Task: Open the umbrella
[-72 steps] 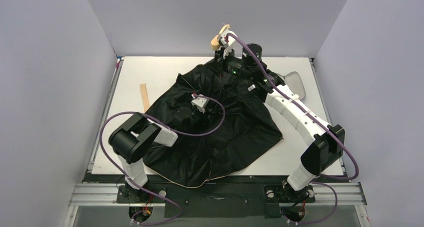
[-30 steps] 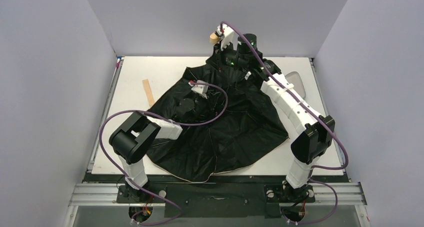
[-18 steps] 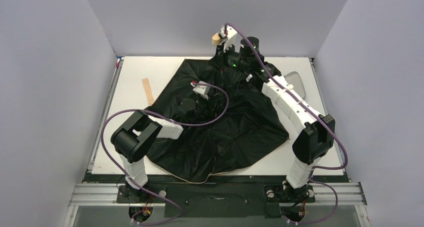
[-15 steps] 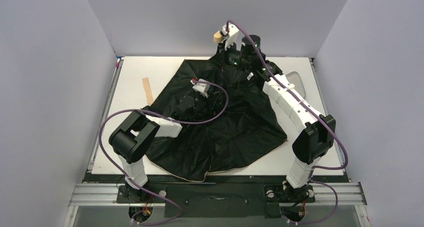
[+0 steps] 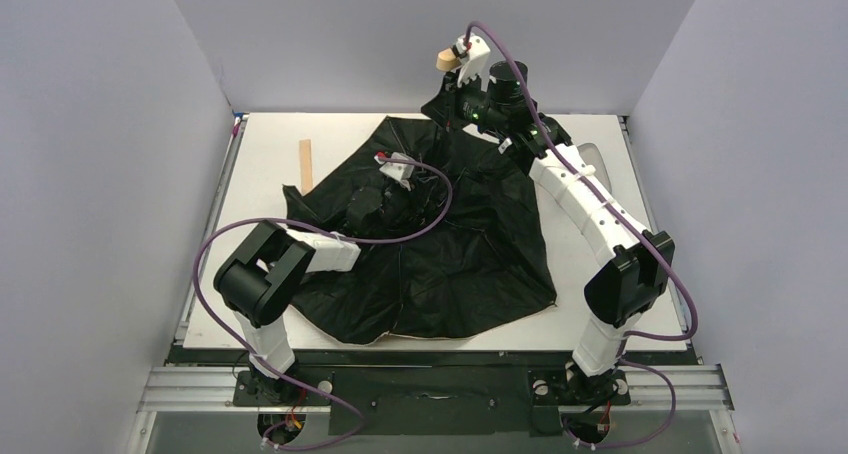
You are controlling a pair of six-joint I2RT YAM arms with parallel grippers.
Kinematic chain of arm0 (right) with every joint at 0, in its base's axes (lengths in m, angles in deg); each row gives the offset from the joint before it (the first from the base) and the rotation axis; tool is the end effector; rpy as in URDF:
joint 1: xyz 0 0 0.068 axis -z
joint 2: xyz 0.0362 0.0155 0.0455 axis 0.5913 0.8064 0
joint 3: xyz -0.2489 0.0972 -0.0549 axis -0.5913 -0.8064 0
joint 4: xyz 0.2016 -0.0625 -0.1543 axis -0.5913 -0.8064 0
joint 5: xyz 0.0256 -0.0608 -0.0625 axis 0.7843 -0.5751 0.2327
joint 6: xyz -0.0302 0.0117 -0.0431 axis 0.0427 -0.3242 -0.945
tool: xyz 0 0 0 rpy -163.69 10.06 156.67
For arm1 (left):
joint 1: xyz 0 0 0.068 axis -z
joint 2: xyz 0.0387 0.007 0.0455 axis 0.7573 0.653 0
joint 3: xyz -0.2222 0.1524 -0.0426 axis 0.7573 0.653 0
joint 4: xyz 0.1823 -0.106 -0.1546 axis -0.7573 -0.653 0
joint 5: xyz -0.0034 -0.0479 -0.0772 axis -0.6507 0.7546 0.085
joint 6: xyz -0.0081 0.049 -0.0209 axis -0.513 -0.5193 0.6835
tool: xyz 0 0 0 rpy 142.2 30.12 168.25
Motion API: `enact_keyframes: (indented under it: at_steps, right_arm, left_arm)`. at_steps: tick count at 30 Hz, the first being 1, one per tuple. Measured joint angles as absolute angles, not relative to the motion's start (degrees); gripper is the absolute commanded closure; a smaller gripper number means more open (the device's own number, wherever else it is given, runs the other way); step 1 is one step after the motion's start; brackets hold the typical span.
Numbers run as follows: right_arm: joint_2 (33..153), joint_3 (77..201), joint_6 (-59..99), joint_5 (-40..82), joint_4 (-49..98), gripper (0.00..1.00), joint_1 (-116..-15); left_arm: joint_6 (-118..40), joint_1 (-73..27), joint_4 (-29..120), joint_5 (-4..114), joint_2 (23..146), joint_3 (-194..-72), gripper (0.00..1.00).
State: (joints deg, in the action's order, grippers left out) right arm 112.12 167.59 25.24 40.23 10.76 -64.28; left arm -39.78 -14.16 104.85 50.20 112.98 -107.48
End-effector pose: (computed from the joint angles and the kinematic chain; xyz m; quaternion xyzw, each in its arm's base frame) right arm 0.3551 0.2071 0.4314 -0.2490 0.7197 0.3798 0.5251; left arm 0.3059 -0.2173 0.2056 0.1673 0.6581 -0.3024 0.6690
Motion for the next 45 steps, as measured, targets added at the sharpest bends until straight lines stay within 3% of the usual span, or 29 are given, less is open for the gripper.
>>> enact_keyframes:
  at_steps: [9,12,16,24,31,39,45]
  right_arm:
    - [111.81,165.84,25.0,40.06,12.07,1.0,-64.28]
    - [111.33,163.44,24.28,40.01,14.43,1.0,-64.07]
    - [110.96,163.39,24.54,40.19,15.72,1.0,-63.65]
    - [105.03,163.74,22.4,42.0,15.92,1.0,-63.93]
    - [102.98,163.07,18.88,41.87,15.81,1.0,-64.83]
    - [103.07,162.67,18.86,35.42,15.99,1.0,-65.22]
    - [102.98,156.29,20.46,29.04,23.31,1.0,-65.79]
  left_arm:
    - [-41.73,-14.51,103.04,51.18,112.5,-107.96,1.0]
    - [-43.02,-15.95,96.74,54.7,112.46,-110.8,0.76]
    - [-43.74,-18.23,90.25,58.61,111.76,-112.83,0.57]
    - [-44.02,-19.65,86.99,59.29,105.88,-108.73,0.55]
    - [-45.69,-19.38,87.54,58.52,102.06,-109.32,0.33]
    - [-26.06,-24.85,62.4,57.52,96.63,-121.07,0.29]
    - [-6.5,-31.62,51.8,61.39,94.58,-129.18,0.28]
